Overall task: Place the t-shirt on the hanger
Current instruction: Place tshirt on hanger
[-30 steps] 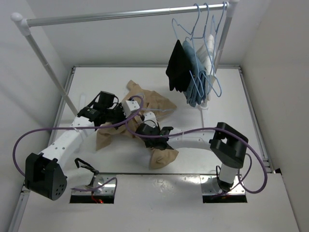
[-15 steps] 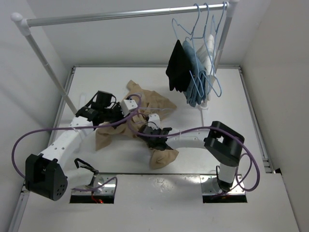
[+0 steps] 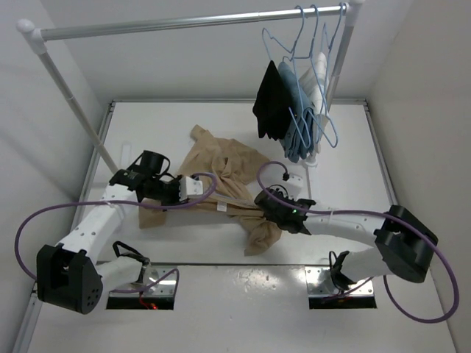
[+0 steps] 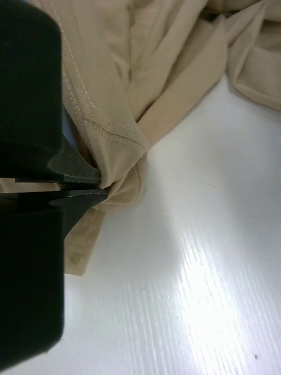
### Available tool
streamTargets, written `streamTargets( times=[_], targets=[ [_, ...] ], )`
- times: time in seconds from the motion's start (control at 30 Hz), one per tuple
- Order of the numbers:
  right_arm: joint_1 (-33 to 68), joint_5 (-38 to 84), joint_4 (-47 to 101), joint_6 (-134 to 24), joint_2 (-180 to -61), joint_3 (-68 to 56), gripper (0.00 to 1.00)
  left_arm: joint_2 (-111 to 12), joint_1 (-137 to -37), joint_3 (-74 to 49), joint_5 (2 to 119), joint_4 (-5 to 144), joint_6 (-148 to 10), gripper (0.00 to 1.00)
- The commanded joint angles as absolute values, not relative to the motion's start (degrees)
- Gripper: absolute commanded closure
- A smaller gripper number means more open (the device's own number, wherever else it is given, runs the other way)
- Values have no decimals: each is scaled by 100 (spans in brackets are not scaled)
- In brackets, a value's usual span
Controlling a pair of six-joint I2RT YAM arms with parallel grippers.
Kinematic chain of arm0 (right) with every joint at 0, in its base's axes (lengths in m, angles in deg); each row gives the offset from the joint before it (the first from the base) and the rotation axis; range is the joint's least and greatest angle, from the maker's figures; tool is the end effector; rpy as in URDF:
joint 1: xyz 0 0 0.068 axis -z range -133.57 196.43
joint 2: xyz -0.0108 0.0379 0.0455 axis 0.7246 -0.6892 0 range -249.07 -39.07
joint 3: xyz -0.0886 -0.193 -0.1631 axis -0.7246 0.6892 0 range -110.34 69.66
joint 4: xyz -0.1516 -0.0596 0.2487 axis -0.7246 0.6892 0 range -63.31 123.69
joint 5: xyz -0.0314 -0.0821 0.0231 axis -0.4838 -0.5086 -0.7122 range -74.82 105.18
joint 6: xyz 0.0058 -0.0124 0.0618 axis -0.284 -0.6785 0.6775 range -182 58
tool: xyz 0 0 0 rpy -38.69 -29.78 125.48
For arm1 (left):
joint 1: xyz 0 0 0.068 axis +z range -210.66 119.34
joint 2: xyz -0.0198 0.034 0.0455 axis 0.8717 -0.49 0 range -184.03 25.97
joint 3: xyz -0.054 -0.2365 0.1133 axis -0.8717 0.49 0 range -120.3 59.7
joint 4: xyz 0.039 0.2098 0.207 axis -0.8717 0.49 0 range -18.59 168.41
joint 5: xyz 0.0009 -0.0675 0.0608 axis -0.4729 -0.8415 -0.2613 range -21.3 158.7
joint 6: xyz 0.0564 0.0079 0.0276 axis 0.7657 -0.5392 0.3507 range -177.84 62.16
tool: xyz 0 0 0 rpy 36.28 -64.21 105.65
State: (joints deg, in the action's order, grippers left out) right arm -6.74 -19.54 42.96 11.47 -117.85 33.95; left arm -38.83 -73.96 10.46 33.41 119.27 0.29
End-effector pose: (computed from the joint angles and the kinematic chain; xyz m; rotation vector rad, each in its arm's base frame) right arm 0.1872 0.2039 0.1199 0.6151 2.2887 0.2469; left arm 0.2361 -0.0846 0.2279 1.5755 1.8767 -0.4982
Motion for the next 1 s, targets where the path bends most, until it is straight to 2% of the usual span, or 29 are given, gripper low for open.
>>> streamTargets(
  times=[0.0,0.23,0.33,0.5,0.57,0.77,0.97],
  targets=[
    [-429,-2612,4989,1455,-11519,3547,100,-3705,-7323,1101,3458,12134,667,100],
    [-252,-2613,4937,1358,-11087,3960,100,-3600,-7323,1435,4268,11756,887,100],
    [-322,-2613,4656,429,-11209,3663,100,-3600,-7410,1435,4470,11327,431,100],
    [-446,-1639,3962,-1599,-11483,2941,100,-3652,-7779,1487,4584,10737,-299,100],
    [-498,-1323,3760,-1857,-11483,2730,100,-3652,-7929,1627,4584,10378,-405,100],
    [-613,-74,3188,-2965,-11316,2326,100,-3652,-8518,1707,3883,9875,-590,100],
    [-665,541,3162,-3168,-10974,2035,100,-3381,-8835,1514,2846,9875,-660,100]
  ],
)
